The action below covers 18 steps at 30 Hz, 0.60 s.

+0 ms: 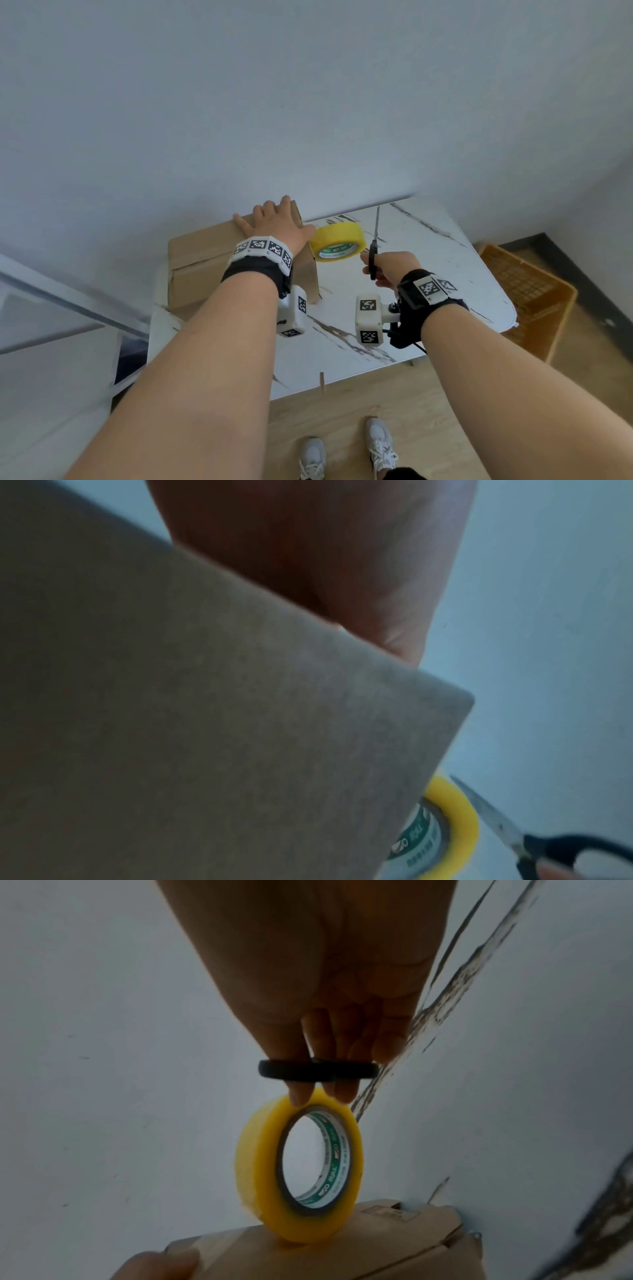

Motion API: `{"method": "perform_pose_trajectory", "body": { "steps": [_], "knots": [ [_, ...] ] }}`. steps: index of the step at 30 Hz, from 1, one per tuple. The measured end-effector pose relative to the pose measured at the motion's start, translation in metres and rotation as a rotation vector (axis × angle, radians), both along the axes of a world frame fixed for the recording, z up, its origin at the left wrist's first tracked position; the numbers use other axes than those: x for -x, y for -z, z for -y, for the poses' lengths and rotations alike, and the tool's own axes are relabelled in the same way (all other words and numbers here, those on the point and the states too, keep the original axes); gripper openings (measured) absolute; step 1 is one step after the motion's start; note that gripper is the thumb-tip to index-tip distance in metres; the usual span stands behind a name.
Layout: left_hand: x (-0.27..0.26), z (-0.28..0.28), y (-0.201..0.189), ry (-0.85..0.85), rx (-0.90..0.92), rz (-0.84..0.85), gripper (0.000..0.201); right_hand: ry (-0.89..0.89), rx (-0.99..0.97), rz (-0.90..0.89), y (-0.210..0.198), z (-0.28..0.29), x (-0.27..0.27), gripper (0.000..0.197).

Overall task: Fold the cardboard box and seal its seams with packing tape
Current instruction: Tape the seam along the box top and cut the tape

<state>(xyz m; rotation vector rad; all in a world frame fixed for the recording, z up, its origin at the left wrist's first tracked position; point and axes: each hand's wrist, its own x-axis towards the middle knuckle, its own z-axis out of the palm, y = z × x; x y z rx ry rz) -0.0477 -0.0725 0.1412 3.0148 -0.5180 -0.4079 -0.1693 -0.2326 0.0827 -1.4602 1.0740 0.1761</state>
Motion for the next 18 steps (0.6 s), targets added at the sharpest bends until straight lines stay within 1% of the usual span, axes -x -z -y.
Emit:
{"method": "perform_pose_trajectory", "body": {
  "steps": [2,3,5,7,11,12,15,18],
  "knots": [
    [0.002,0.0,0.003,-0.008,0.005,0.013,0.076,-0.058,0.061,0.057,-0.009,-0.004,0.009,0.02],
    [0.002,0.0,0.004,-0.012,0.004,0.017,0.075,-0.074,0.056,0.102,-0.011,-0.006,0.013,0.02],
    [0.002,0.0,0.005,-0.026,-0.001,0.025,0.071,-0.069,-0.043,0.197,-0.014,-0.01,0.022,0.022],
    [0.003,0.0,0.005,-0.033,-0.01,0.03,0.067,-0.065,-0.146,0.247,-0.014,-0.015,0.028,0.031],
    [0.004,0.001,0.004,-0.033,-0.034,0.028,0.063,-0.228,-0.226,0.217,-0.023,-0.026,0.035,0.05],
    [0.004,0.001,0.003,-0.035,-0.038,0.028,0.063,-0.259,-0.257,0.215,-0.024,-0.028,0.038,0.052],
    [0.003,0.002,0.003,-0.038,-0.048,0.023,0.062,-0.3,-0.364,0.271,-0.023,-0.028,0.046,0.048],
    [0.003,0.003,0.003,-0.044,-0.049,0.015,0.061,-0.378,-0.438,0.243,-0.019,-0.028,0.052,0.056]
  ]
}}
